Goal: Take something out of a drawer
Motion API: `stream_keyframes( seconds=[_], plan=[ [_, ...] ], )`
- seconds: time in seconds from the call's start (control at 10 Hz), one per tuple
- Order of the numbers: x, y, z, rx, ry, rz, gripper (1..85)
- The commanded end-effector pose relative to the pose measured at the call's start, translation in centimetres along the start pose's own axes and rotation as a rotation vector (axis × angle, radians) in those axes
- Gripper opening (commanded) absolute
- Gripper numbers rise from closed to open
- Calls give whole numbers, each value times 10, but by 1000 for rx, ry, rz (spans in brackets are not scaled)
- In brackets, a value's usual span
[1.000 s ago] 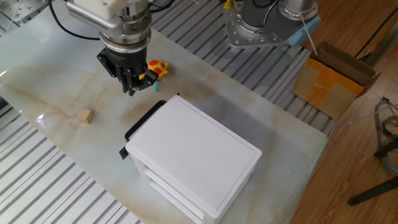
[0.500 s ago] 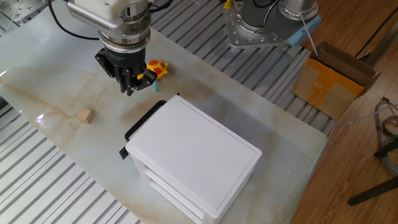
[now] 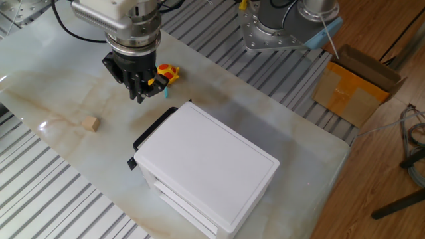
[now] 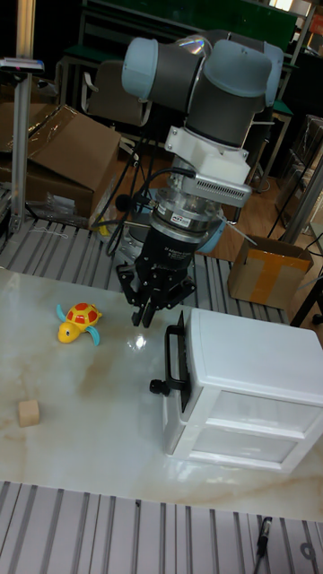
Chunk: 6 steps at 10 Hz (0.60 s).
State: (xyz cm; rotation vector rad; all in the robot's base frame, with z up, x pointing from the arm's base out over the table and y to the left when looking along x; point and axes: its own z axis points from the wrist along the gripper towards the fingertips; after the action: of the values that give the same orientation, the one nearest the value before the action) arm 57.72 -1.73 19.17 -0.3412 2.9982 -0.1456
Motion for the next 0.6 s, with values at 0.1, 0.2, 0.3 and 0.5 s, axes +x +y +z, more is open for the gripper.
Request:
stream_keyframes(
  seconds=[0.1, 0.2, 0.3, 0.5],
  plan=[
    [-18, 33, -4, -134, -65, 106, 210],
    [-7, 46, -6, -186, -16, 143, 220],
    [-4, 62, -9, -248, 0, 150, 437],
    [-1, 66, -11, -261, 11, 126, 530]
  ],
)
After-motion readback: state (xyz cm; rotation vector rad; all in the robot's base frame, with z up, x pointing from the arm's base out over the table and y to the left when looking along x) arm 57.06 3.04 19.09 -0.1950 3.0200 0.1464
